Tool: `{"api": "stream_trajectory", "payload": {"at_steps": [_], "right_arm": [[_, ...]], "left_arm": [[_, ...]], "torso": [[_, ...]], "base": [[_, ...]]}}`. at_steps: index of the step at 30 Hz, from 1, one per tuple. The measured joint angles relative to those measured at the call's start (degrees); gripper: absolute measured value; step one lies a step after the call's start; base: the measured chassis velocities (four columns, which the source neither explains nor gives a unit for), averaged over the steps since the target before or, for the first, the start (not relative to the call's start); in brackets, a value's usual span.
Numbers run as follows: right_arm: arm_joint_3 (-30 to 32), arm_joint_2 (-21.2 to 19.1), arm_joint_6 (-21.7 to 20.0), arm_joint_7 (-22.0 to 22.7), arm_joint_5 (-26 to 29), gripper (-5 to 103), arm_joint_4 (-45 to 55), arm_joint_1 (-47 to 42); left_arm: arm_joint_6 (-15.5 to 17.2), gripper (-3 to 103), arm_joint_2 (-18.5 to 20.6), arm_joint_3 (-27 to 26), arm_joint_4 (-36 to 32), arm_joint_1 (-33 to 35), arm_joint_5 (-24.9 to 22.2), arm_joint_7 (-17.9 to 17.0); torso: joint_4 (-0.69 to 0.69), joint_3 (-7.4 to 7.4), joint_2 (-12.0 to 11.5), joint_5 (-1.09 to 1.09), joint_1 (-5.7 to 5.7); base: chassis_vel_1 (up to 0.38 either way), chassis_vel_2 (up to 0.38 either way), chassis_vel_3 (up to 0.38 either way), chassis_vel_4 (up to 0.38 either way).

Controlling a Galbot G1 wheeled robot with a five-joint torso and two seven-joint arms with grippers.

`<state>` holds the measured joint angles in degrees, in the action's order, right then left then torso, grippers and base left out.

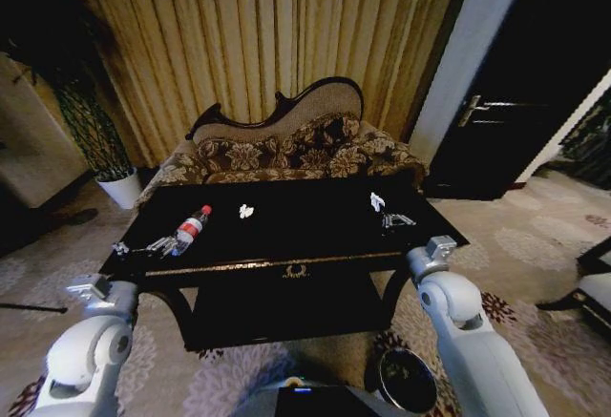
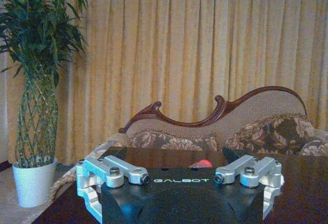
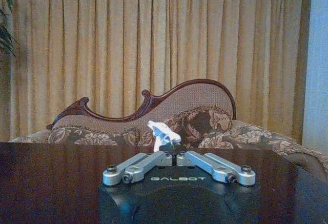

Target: Move to the front of the table and place the trash on the table into the trash bin.

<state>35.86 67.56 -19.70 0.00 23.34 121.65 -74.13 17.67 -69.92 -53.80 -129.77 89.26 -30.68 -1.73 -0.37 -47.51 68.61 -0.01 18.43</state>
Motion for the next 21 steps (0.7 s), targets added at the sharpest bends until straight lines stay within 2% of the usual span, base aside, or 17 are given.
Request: {"api": "stream_trajectory", "payload": {"at_steps": [9,21], "right_arm": [[-0.1,-0.8,1.6,0.0,-1.8,0,-1.7,-0.5],[0.3,-1.5,2.8,0.0,-2.7,0,-3.0,-2.2]], "left_arm": [[-0.2,100,0.7,-0.3,0.5,0.2,0.1,0.6],[-1.2,100,1.7,-0.3,0.9,0.2,1.0,1.4]], "torso": [[0.00,0.01,0.0,0.00,-0.03],[0.00,0.00,0.0,0.01,-0.01]], "base": [[0.223,-0.232,-0.213,0.225],[0.160,-0.156,-0.167,0.154]]}}
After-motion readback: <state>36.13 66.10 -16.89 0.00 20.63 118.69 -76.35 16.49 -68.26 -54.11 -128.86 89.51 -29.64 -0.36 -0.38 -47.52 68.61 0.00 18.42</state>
